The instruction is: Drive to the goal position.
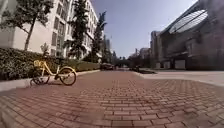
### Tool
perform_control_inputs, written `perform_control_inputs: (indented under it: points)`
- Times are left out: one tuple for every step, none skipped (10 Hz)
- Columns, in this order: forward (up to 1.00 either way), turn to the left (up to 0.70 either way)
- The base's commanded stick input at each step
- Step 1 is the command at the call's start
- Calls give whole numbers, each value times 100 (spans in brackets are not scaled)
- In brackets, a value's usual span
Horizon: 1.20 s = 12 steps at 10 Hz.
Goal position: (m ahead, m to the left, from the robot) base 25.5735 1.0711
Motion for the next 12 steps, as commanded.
perform_control_inputs:
  points:
    - [70,0]
    - [70,0]
    - [70,0]
    - [70,0]
    - [70,0]
    - [70,0]
    - [70,0]
    - [61,0]
    - [45,0]
    - [45,0]
    - [50,0]
    - [66,0]
